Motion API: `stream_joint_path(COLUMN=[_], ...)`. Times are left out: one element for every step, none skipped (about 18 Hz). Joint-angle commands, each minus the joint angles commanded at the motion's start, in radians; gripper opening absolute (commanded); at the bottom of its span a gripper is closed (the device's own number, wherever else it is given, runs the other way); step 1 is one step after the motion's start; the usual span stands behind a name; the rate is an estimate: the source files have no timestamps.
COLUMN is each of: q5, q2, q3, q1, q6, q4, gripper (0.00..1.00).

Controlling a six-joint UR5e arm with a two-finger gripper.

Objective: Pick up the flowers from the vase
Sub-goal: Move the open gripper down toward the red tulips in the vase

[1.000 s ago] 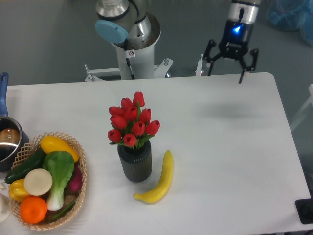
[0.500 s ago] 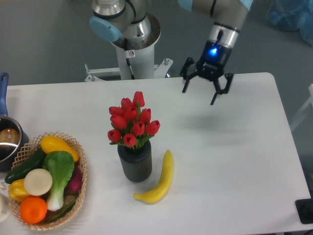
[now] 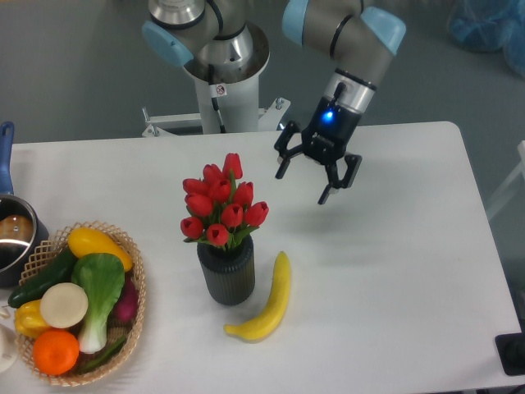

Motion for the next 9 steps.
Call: stream_joint_path(q5=[-0.012,-0.022,-0.026,-0.029,-0.031,-0.032,-0.034,-0.045,-0.06], q2=[-0.002,-0.003,-0.003,-0.006,-0.011,-0.014,-0.015,-0.021,-0.034], q3=[0.0,0.0,0.0,0.0,0.0,0.002,0.006,0.012,0.02], q1=[-0.002,-0.009,-0.018,-0.026,-0.034,-0.046,-0.057,-0.066,-0.067], q6=[0.0,0.0,0.0,0.0,0.0,0.0,-0.002,-0.002,-0.002], q4=[0.002,0.002,0.003,0.008,0.011,0.012,0.012,0.014,0.014], gripper=[1.0,1.0,1.0,1.0,1.0,1.0,1.0,1.0,1.0])
